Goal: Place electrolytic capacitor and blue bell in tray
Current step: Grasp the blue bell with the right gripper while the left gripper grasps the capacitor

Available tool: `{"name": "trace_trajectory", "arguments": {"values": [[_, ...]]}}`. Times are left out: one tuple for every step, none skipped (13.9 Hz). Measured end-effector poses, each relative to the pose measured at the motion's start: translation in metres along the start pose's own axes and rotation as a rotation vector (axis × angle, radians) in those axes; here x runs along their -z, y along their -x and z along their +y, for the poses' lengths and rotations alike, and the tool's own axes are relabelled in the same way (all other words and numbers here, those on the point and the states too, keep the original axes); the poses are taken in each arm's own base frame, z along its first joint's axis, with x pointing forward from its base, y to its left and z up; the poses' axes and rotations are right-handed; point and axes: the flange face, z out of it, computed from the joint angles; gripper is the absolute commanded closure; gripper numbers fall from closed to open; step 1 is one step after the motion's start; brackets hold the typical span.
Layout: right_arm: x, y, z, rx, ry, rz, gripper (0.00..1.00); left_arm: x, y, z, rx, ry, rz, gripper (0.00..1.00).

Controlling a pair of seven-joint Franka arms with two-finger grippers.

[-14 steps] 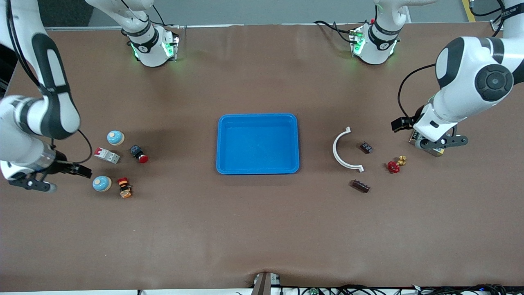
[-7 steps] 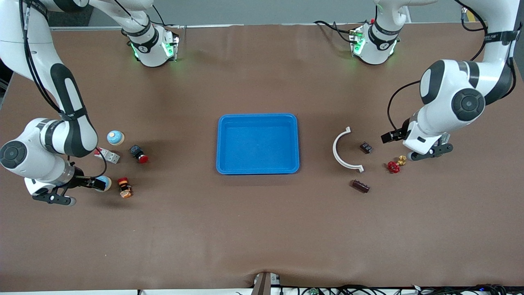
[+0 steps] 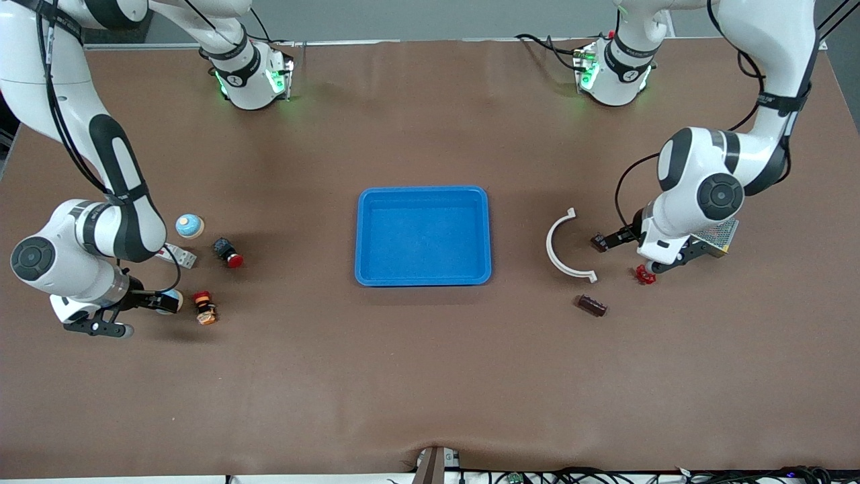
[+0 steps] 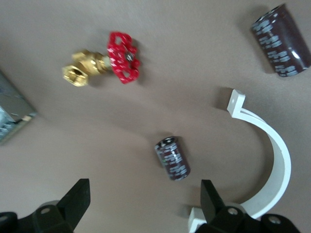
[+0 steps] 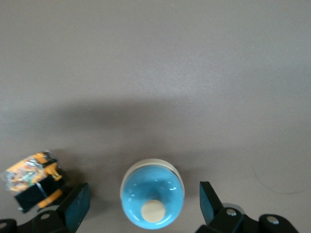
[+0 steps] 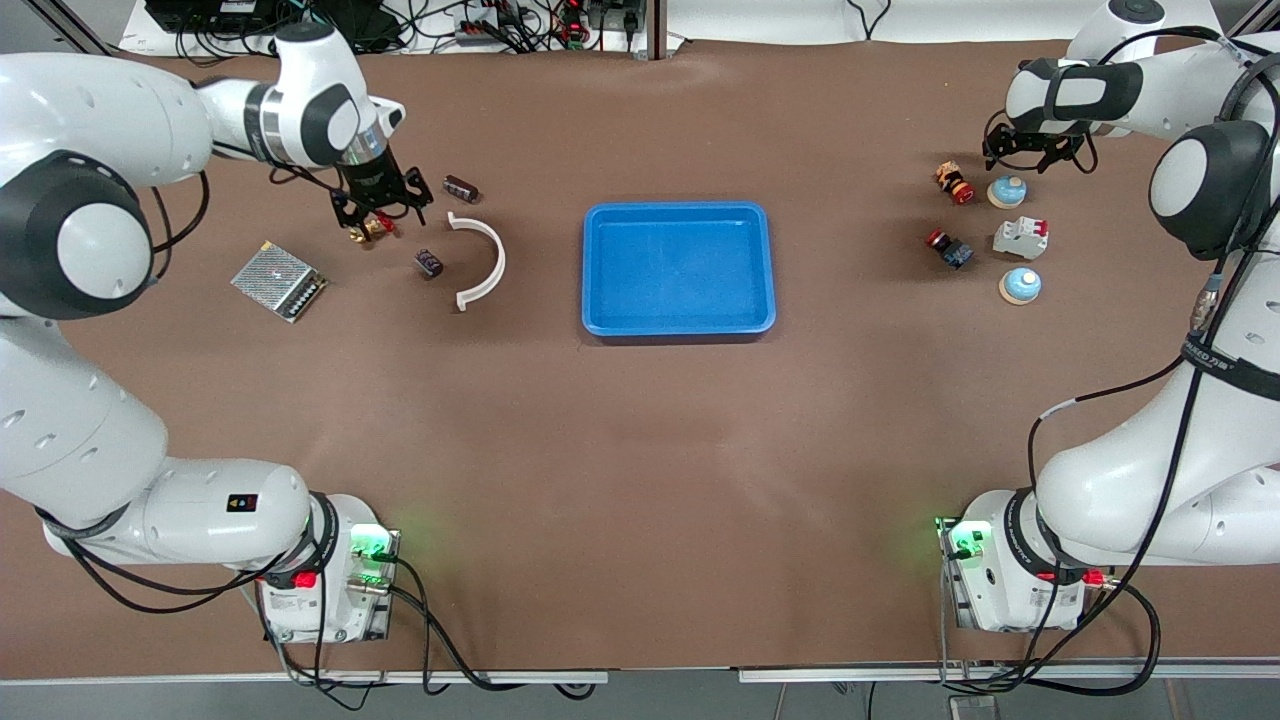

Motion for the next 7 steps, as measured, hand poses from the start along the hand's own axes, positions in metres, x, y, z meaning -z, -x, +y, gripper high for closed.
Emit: {"name": "trace_trajectory", "arguments": {"values": [[-0.005, 0.002, 0.005, 0.001, -0.001, -0.008, 0.0, -0.011, 0.0, 0.0, 0.015, 0.017, -0.008, 0.03], [-0.009, 0.004, 0.009, 0.004, -0.001, -0.015, 0.0, -0.019, 0.0, 0.001, 0.026, 0.027, -0.017, 0.05], [-0.012, 0.005, 0.013, 0.005, -0.001, -0.021, 0.0, -0.027, -0.001, 0.001, 0.032, 0.032, -0.024, 0.06], [-0.014, 0.006, 0.014, 0.006, -0.002, -0.024, 0.0, -0.034, -0.001, 0.001, 0.035, 0.032, -0.029, 0.11], [-0.015, 0.007, 0.014, 0.008, -0.002, -0.026, 0.0, -0.04, -0.002, 0.001, 0.037, 0.032, -0.033, 0.16], [-0.015, 0.007, 0.014, 0.009, -0.003, -0.026, 0.0, -0.046, -0.002, 0.002, 0.039, 0.033, -0.034, 0.22], [-0.015, 0.007, 0.013, 0.01, -0.003, -0.026, 0.0, -0.051, -0.003, 0.002, 0.039, 0.035, -0.034, 0.28]]}}
